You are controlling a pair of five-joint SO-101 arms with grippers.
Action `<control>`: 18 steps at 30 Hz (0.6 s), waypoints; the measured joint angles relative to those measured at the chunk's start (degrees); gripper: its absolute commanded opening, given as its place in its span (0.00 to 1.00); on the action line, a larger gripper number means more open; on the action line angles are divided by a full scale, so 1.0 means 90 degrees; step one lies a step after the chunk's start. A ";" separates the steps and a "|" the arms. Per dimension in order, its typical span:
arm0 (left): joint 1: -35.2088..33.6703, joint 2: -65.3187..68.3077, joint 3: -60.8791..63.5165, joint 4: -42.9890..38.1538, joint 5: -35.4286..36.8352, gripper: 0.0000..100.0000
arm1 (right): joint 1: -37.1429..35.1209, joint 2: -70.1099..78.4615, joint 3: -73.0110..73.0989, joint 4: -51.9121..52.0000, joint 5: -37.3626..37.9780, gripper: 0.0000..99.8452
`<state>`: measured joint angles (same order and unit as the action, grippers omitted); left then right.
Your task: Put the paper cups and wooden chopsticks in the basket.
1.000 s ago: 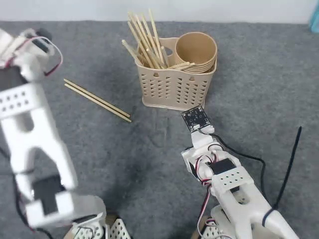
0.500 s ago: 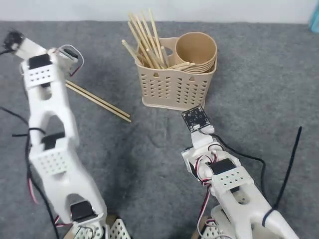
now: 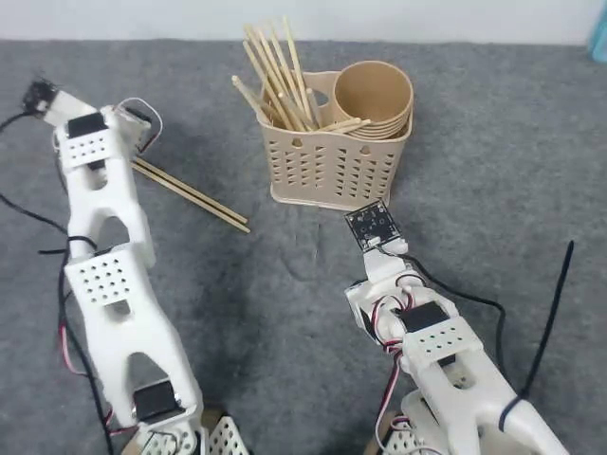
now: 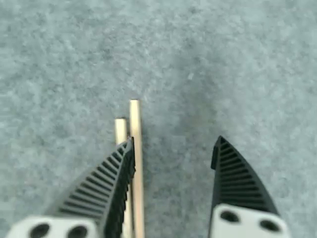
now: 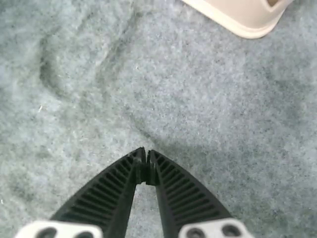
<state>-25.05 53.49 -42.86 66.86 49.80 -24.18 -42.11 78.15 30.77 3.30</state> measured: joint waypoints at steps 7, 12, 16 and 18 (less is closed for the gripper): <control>0.0000 0.0029 0.0000 0.0234 0.0000 0.24 | 0.0000 0.0000 0.0000 0.0000 0.0000 0.01; 0.0000 0.0029 0.0137 0.0020 0.0000 0.24 | 0.0000 0.0000 0.0000 0.0000 0.0000 0.01; 0.0000 0.0029 0.0274 -0.0498 0.0000 0.24 | 0.0000 0.0000 0.0000 0.0000 0.0000 0.01; 0.0000 0.0029 0.0293 -0.0606 0.0000 0.24 | 0.0000 0.0000 0.0000 0.0000 0.0000 0.01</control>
<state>-25.05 53.76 -40.22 61.41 49.80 -24.18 -42.11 78.15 30.77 3.30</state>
